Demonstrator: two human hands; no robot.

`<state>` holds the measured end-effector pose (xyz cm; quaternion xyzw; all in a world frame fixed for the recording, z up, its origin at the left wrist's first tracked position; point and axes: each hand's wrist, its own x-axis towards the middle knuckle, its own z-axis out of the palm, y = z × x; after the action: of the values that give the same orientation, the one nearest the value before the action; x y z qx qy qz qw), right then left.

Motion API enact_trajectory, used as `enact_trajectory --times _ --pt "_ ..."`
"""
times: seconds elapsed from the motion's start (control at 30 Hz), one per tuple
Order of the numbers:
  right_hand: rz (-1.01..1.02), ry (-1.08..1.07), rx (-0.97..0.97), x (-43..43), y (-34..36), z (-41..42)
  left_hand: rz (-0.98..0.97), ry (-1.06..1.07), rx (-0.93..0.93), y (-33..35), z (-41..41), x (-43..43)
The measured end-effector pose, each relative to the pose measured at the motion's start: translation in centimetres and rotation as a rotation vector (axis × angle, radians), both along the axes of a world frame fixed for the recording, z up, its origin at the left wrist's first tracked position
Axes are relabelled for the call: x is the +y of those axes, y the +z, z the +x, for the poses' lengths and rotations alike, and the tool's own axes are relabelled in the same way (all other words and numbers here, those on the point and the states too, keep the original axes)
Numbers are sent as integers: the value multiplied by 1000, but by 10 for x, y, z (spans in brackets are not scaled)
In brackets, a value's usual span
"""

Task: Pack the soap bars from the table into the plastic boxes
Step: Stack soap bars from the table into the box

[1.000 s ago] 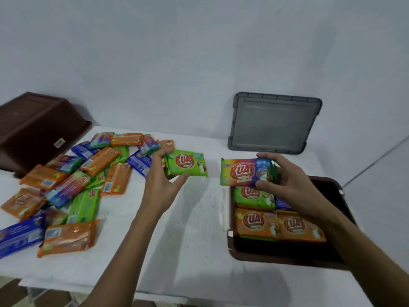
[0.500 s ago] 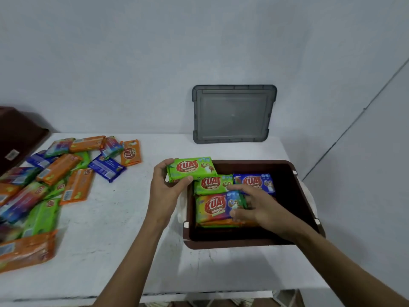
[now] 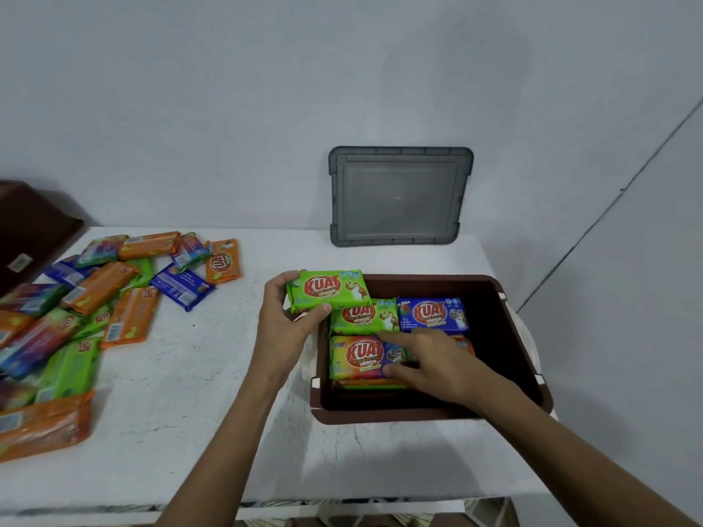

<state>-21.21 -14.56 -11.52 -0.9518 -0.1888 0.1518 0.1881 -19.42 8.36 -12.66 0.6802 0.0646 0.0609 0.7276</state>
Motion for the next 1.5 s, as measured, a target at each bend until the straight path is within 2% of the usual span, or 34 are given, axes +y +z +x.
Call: enact_trajectory --times 0.1,0.17,0.23,0.3,0.43,0.53,0.67,0.8,0.87,1.07,1.27,1.43,1.5 --pt "41 -23 -96 1 10 3 27 -9 -5 2 -1 0" --pt "178 -72 -158 6 16 7 27 -4 -15 4 -2 -1" --pt "350 -146 -128 12 19 13 10 -16 -33 5 -4 -3" --pt "560 -234 -3 18 22 19 -4 -58 -51 8 -7 -6" --pt "1115 -409 398 26 28 23 -11 -165 -88 15 -11 -12" --pt "1285 -453 512 21 28 23 134 -229 -104 16 -8 -11" --pt "1225 -464 446 -5 33 21 468 -263 -131 12 -4 -6" --pt "1012 -467 357 -40 45 12 816 -174 -211 -5 0 -7" --pt "914 -472 318 -56 49 7 907 -156 -217 -13 3 -7" --pt "672 -470 313 -92 52 -5 996 -152 -233 -22 6 -5" --pt "614 -480 383 -85 36 -12 1022 -158 -208 -21 6 -6" --pt "189 -398 157 -77 16 -9 1037 -151 -198 -20 5 -7" --pt "88 -361 107 -75 12 -10 1044 -148 -191 -19 4 -7"
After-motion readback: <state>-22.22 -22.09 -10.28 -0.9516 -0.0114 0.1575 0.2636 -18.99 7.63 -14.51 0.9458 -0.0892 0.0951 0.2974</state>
